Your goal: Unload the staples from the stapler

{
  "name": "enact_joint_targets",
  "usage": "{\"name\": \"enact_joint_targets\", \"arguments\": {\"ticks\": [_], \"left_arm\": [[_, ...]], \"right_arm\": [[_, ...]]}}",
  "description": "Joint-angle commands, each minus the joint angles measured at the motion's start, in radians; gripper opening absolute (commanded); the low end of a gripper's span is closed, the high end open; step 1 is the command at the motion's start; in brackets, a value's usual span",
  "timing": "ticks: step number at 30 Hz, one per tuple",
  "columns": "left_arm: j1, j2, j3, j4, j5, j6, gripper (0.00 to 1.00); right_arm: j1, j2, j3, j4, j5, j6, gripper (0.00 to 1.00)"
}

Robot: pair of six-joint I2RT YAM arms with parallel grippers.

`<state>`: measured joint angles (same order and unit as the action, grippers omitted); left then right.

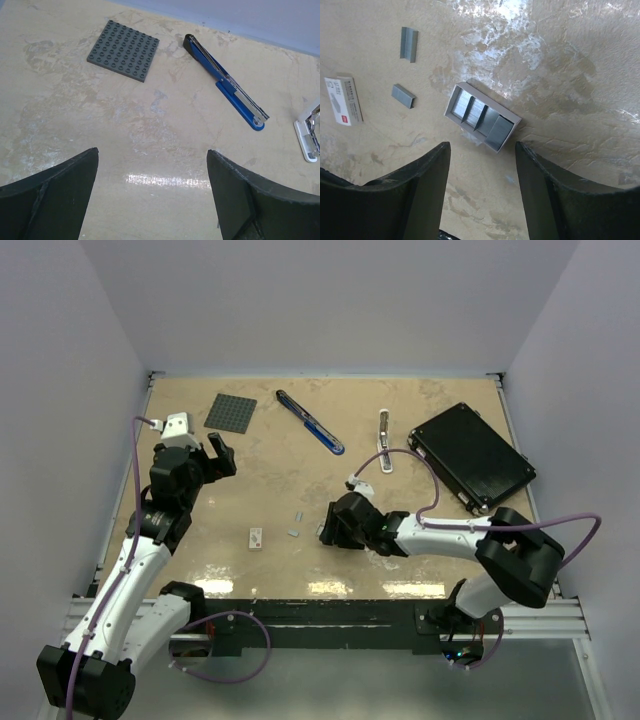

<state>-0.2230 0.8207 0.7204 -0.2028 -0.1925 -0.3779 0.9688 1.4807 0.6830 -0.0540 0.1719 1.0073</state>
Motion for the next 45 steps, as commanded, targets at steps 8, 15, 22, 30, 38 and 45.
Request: {"name": "enact_joint_targets", "arguments": {"ticks": [8,15,22,30,38,45], "left_arm": [[-0.004,0.0,0.001,0.039,0.013,0.024,0.93],[-0.004,-0.003,-0.003,0.039,0.022,0.022,0.94],[-0.004,-0.003,-0.001,0.028,0.005,0.02,0.93],[-0.003,-0.051,0.004,0.011,-0.103,0.01,0.93],[-0.003,-0.092,0.005,-0.007,-0.209,-0.004,0.92],[-0.004,-0.147,-0.01,-0.006,-0.274,-0.013,0.93]], "right_arm": [[0.004,0.091,0.078,0.051,0.067,-0.053,0.58],[0.004,0.177,0.156,0.049,0.089,-0.142,0.57],[0.004,0.178,0.243,-0.067,0.198,-0.223,0.56],[0.005,0.171,0.348,-0.046,0.089,-0.468,0.51],[0.005,0.188,0.363,0.017,-0.21,-0.817,0.38],[0.005,0.273,0.434,-0.003,-0.326,-0.911,0.42]]}}
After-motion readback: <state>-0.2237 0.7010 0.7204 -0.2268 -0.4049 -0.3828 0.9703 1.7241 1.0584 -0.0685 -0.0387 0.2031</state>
